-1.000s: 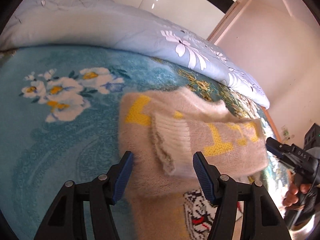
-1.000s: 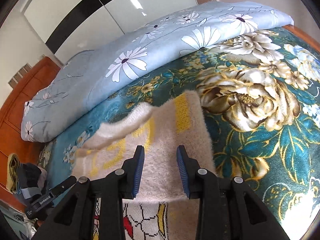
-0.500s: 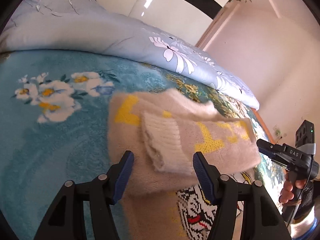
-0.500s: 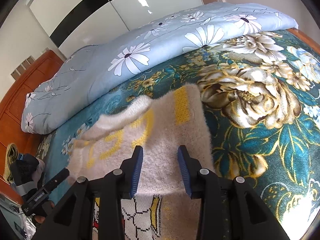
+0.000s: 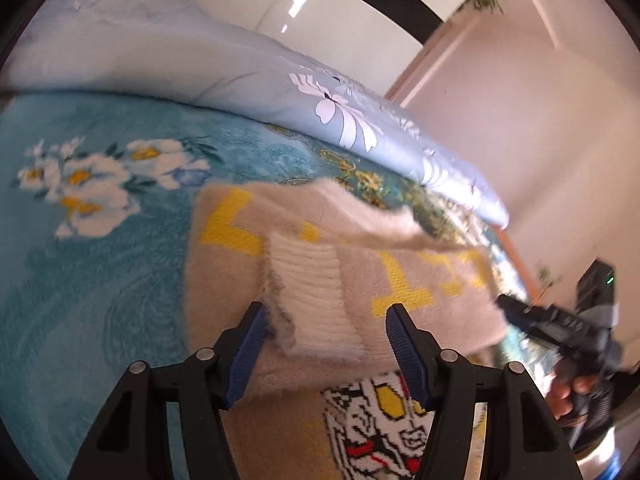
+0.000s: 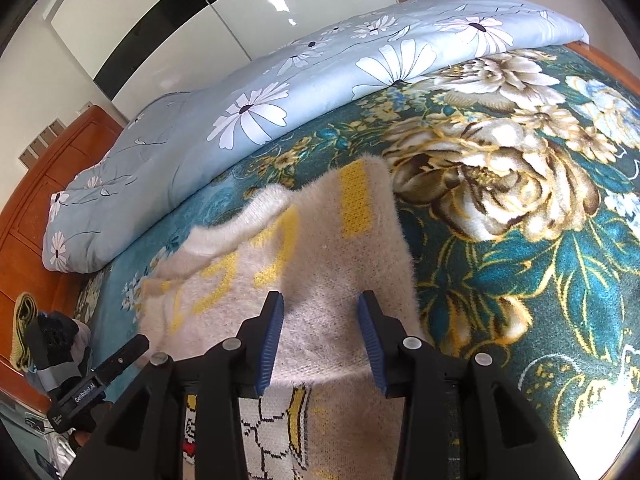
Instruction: Fold clothes
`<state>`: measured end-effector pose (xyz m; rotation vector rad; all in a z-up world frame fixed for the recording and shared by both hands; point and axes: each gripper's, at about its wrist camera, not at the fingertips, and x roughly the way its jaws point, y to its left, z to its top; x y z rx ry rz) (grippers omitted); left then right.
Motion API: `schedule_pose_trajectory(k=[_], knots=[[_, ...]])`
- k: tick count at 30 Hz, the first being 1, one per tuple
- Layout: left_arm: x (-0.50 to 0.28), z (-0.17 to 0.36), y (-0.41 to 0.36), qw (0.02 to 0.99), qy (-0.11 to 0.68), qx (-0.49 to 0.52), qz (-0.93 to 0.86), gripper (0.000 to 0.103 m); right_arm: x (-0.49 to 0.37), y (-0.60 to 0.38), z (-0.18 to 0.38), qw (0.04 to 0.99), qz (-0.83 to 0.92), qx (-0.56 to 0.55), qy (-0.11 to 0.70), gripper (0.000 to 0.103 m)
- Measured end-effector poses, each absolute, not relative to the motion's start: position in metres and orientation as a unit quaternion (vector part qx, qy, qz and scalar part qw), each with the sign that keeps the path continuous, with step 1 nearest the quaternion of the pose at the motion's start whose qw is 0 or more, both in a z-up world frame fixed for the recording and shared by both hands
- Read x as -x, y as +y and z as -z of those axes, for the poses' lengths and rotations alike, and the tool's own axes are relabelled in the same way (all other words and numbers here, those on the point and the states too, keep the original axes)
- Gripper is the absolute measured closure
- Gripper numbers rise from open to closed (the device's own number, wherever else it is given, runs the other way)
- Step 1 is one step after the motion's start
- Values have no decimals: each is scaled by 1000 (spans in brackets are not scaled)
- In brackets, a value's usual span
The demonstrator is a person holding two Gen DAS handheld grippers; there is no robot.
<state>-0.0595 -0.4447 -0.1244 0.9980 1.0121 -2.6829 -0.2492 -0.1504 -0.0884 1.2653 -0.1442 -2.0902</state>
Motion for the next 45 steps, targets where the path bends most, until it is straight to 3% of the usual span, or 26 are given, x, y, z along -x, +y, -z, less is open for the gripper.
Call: schedule_pose_trajectory(k=[3, 5, 7, 9, 18, 25, 39, 45], knots=[[63, 128, -448, 51, 355, -331, 873, 44, 249, -150, 90, 341, 803, -486, -53, 63], [64, 130, -452, 45, 378, -326, 865, 57, 250, -150, 91, 338, 803, -487, -60, 62], [66, 132, -455, 41, 400, -321, 858, 81, 249, -150, 92, 337, 803, -487, -64, 60], [69, 133, -454, 44, 401, -323, 856, 92, 249, -150, 92, 336, 804, -487, -63, 59], [41, 92, -471, 91, 338, -280, 894, 94, 249, -150, 83, 343, 802, -487, -54, 59], [43, 138, -477, 108, 329, -337, 875, 93, 252, -168, 68, 354, 805, -473, -46, 59], [52, 139, -475, 112, 311, -358, 873, 90, 278, -204, 109, 348, 788, -508, 8, 59], [39, 123, -474, 94, 319, -355, 874, 90, 264, -197, 89, 356, 796, -489, 20, 59]])
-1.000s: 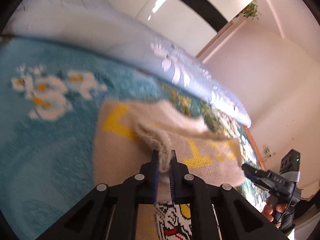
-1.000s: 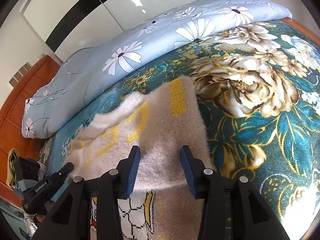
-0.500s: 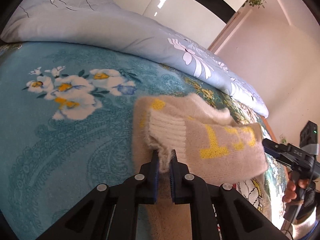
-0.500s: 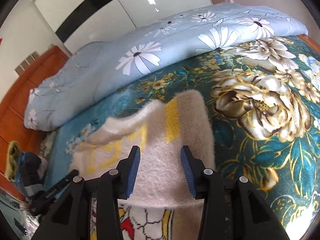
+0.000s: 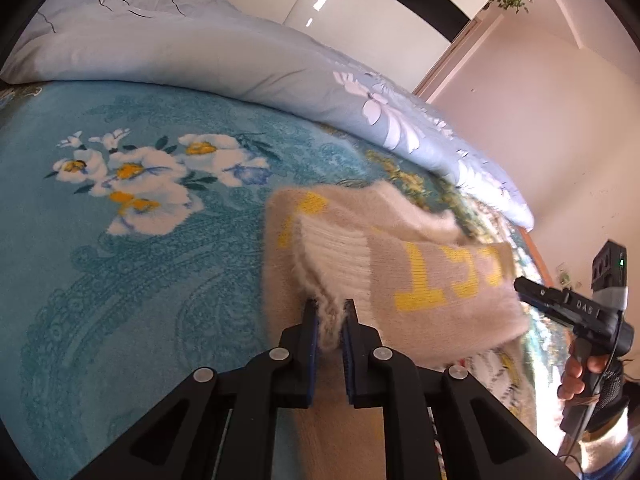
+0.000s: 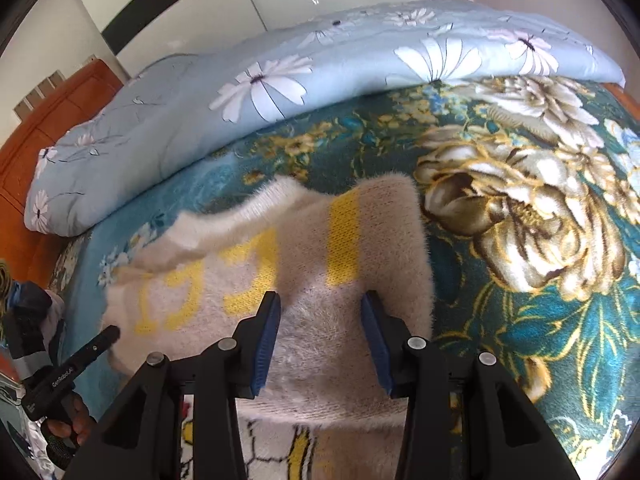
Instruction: Fold clothes
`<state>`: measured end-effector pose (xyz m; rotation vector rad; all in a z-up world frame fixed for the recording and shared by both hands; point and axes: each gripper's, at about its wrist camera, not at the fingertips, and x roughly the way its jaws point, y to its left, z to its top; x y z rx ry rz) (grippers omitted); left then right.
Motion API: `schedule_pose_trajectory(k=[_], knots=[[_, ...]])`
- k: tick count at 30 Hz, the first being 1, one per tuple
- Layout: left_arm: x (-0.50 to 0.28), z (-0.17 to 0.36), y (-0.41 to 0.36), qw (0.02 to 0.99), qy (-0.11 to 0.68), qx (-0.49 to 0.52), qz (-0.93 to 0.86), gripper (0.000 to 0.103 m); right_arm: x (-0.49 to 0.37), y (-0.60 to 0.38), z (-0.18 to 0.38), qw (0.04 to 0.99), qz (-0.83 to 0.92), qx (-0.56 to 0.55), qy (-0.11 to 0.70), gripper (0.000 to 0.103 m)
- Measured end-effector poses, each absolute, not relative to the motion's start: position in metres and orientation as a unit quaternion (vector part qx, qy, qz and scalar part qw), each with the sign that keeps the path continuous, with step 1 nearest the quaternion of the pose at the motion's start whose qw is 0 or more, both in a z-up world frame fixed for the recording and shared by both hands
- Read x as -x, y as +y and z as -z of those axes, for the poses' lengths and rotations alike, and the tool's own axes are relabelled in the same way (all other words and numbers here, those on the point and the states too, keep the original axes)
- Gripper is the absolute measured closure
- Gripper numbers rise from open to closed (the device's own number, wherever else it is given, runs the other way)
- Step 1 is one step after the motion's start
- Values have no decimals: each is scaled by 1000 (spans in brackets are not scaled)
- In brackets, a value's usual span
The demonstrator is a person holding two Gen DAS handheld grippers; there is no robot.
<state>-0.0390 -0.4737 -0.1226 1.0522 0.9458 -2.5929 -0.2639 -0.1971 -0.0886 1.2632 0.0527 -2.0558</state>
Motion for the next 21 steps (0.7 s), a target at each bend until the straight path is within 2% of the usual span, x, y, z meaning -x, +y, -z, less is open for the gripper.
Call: schedule_pose_trajectory(k=[5, 10, 15, 21], knots=[[13, 101, -460, 84, 307, -352, 880, 90, 236, -164, 73, 362, 798, -482, 11, 59], [-24, 98, -444, 97, 286, -363, 881, 89, 199, -110, 91, 362, 782, -507, 8, 59], [-58, 112, -436, 86, 329, -383, 859, 88, 167, -57, 119, 351, 763, -543, -21, 59], [-92, 130, -405, 62, 348, -409, 841, 75, 132, -16, 137, 355, 755, -545, -81, 59]])
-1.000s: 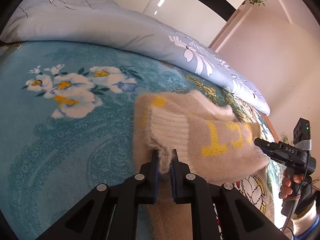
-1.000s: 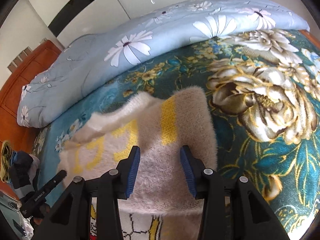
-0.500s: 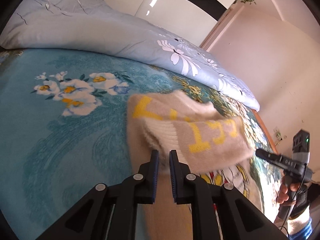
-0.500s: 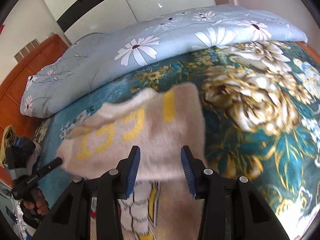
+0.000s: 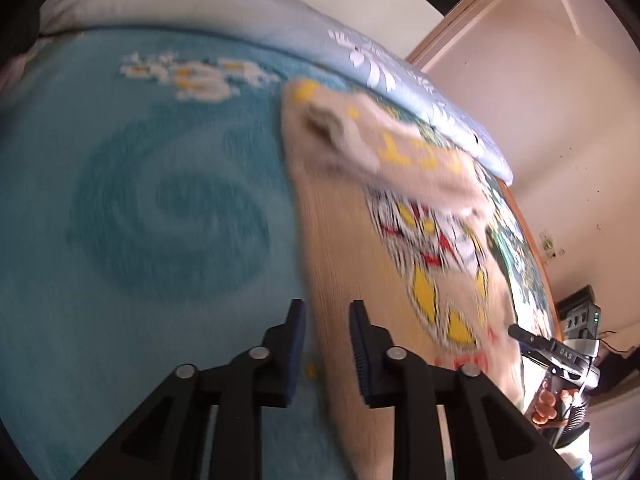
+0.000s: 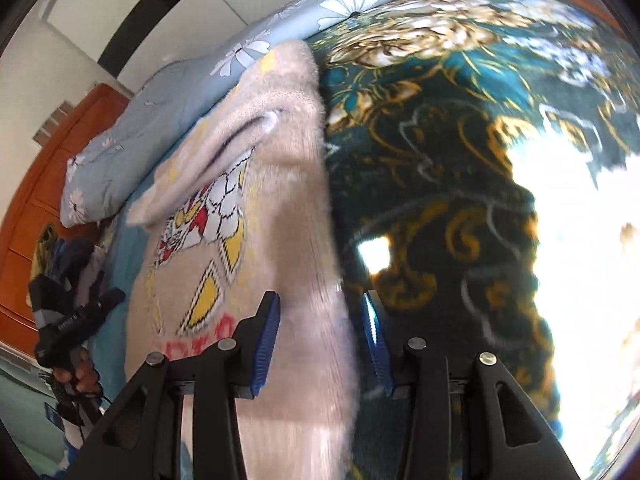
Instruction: Fold clothes
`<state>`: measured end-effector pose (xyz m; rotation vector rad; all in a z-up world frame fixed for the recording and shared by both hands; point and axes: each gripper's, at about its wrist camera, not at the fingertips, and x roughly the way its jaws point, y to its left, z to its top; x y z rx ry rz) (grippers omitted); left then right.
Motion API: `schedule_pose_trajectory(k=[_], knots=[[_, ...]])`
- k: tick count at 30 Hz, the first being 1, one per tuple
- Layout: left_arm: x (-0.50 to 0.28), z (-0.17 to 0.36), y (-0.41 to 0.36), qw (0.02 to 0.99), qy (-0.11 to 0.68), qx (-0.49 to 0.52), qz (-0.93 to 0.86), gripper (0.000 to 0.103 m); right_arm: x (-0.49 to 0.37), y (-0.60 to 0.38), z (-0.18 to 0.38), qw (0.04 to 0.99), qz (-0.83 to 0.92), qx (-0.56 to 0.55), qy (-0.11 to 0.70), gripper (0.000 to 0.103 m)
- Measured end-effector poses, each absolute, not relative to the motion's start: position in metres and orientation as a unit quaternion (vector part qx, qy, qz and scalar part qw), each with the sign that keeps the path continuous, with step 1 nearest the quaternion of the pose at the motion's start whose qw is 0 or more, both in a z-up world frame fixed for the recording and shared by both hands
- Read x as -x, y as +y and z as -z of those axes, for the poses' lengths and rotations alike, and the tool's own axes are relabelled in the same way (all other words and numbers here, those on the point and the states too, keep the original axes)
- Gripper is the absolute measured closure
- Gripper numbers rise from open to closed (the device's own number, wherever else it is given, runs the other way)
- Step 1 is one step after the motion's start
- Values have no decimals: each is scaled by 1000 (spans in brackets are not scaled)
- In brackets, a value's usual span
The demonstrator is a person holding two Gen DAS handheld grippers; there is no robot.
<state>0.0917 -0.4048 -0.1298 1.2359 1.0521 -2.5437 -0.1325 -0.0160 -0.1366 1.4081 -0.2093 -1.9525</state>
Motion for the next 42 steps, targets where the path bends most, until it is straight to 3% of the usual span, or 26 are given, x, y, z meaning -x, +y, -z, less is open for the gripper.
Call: schedule_pose_trajectory(k=[8, 21, 23, 26, 27, 29, 31, 34, 42], knots=[[-119, 145, -365, 18, 374, -422, 826, 64, 100, 17, 150, 381, 727, -551, -150, 59], [-132, 160, -337, -43, 454, -416, 787, 63, 90, 17, 160, 420, 695, -544, -211, 59], [-135, 161, -338, -47, 459, -410, 787, 63, 87, 14, 160, 422, 698, -542, -203, 62], [-140, 161, -340, -53, 470, -401, 785, 63, 88, 19, 165, 417, 694, -548, -210, 83], [-141, 161, -341, -53, 469, -400, 786, 63, 88, 22, 168, 415, 690, -552, -215, 92], [-145, 161, -343, -48, 462, -401, 790, 68, 87, 27, 170, 419, 688, -550, -221, 94], [-144, 163, -340, -37, 452, -405, 793, 88, 87, 28, 170, 415, 691, -548, -223, 94], [-154, 166, -347, -41, 476, -389, 788, 93, 89, 28, 170, 414, 687, -551, -230, 94], [-157, 142, -359, -65, 477, -344, 806, 93, 93, 39, 160, 435, 673, -540, -259, 94]])
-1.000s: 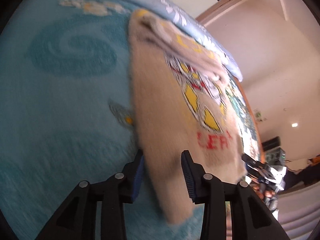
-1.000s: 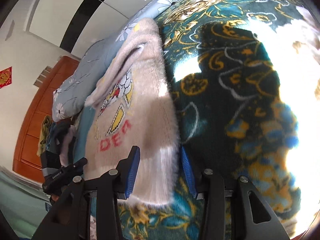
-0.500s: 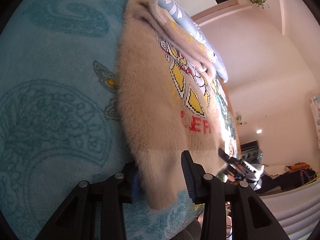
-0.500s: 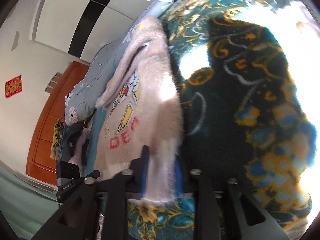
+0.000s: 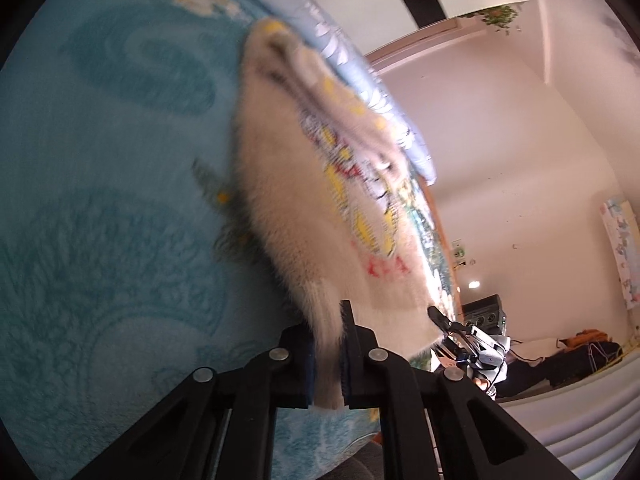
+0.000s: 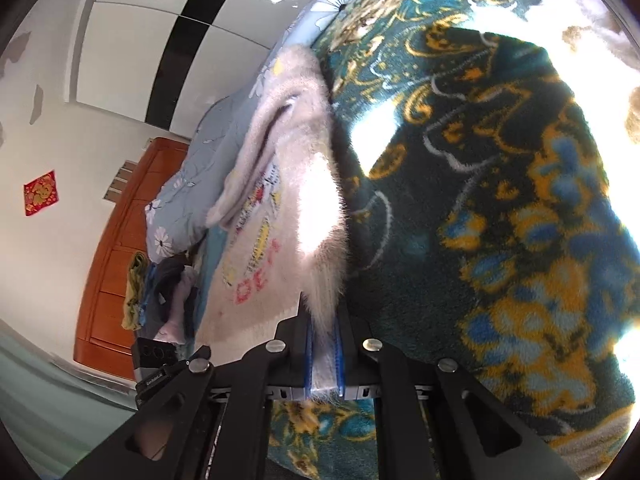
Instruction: Fold clothes
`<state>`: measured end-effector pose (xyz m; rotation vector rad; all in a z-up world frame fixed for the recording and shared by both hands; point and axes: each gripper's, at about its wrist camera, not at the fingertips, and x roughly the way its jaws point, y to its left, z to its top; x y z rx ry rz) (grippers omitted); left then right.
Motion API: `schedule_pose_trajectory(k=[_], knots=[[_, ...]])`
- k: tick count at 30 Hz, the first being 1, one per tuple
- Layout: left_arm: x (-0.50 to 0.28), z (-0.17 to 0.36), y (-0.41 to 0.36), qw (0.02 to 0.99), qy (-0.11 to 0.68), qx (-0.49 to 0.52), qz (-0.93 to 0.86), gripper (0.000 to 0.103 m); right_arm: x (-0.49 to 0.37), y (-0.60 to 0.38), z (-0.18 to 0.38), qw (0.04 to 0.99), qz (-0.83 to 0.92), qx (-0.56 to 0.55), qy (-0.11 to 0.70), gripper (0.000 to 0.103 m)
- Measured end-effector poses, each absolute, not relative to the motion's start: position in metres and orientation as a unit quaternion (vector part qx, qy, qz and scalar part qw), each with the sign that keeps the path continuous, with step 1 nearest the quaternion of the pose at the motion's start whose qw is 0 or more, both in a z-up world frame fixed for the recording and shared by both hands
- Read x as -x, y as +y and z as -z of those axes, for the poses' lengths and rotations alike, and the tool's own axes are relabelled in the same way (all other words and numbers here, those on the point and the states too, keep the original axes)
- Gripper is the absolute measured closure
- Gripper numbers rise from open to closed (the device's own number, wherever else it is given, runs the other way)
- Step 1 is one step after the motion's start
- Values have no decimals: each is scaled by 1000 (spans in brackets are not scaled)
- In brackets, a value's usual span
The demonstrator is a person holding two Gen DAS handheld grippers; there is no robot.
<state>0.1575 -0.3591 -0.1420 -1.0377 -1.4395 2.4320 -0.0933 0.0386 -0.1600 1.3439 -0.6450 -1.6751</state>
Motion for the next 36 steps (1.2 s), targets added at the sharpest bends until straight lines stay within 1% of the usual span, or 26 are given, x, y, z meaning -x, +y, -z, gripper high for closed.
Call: schedule_pose_trajectory(k=[6, 14, 18, 24, 29, 36], knots=[[-146, 108, -378, 85, -460, 298, -832, 93, 108, 31, 123, 465, 667, -513, -274, 95], [-109, 67, -412, 91, -421, 268, -862, 93, 138, 6, 65, 497, 679, -459, -287, 95], [-77, 46, -435, 89, -394, 270, -874, 93, 161, -13, 47, 497, 682, -448, -294, 95], [-6, 27, -471, 66, -367, 288, -882, 93, 209, -52, 30, 476, 695, -449, -298, 95], [44, 30, -500, 42, -372, 302, -877, 93, 258, -90, 26, 453, 704, -462, -291, 95], [84, 75, -537, -2, -415, 326, -850, 93, 315, -143, 47, 421, 703, -499, -283, 95]])
